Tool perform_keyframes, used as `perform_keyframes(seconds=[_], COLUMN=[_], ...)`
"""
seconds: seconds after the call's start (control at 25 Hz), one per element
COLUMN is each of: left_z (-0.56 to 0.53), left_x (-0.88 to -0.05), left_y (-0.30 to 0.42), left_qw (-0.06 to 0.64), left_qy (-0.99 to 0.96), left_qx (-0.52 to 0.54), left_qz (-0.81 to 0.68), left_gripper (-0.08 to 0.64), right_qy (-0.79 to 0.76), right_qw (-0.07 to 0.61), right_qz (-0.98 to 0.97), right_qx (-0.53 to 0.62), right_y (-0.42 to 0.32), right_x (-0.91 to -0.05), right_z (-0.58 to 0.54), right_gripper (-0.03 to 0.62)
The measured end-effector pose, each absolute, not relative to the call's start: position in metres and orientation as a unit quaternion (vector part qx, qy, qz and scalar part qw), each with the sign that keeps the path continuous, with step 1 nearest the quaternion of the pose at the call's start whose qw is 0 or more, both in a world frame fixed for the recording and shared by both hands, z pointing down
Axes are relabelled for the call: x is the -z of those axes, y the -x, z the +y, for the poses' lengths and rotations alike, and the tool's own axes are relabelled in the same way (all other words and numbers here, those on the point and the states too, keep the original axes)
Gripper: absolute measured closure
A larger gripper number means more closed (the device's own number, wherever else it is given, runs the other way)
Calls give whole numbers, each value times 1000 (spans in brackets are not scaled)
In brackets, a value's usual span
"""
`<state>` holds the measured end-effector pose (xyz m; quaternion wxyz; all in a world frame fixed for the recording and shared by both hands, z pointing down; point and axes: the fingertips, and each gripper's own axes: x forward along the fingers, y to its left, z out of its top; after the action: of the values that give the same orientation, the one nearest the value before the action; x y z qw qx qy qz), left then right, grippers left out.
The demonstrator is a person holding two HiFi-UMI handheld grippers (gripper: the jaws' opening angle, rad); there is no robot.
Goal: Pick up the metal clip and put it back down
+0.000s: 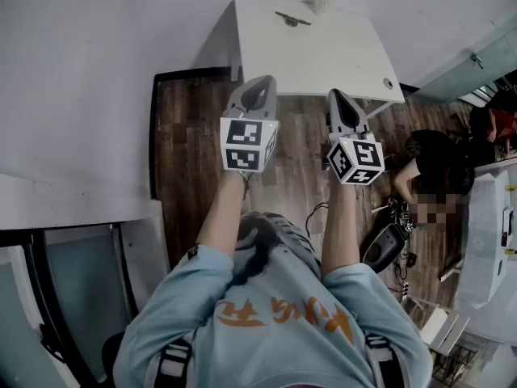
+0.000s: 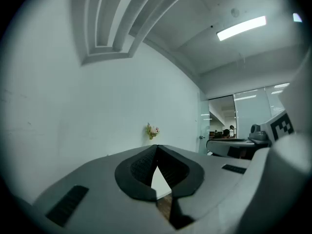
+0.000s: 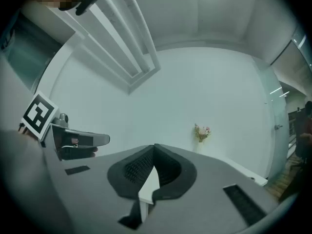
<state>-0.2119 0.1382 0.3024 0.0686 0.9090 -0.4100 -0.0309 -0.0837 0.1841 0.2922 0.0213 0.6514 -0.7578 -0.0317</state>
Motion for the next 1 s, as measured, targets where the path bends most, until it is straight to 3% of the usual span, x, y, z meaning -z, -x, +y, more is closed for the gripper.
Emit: perform_keyframes(seconds=[0.16, 0.36, 1.0], left_z=[132, 121, 47], left_x=[-308, -325, -353], left_y=[217, 214, 194], left_qw=[78, 137, 148], left_qy=[-905, -897, -877], left_qx=[28, 44, 24], left_qz=[-416, -417, -456], left_gripper=[535, 535, 535], right_qy=[-650, -663, -645], right_qw=[16, 46, 29], right_qz=[-759, -746, -763], right_qx=[38, 44, 1], right_y=[86, 78, 30], right_x=[-289, -291, -323], right_z=[184, 184, 102], right_gripper=[580, 578, 578])
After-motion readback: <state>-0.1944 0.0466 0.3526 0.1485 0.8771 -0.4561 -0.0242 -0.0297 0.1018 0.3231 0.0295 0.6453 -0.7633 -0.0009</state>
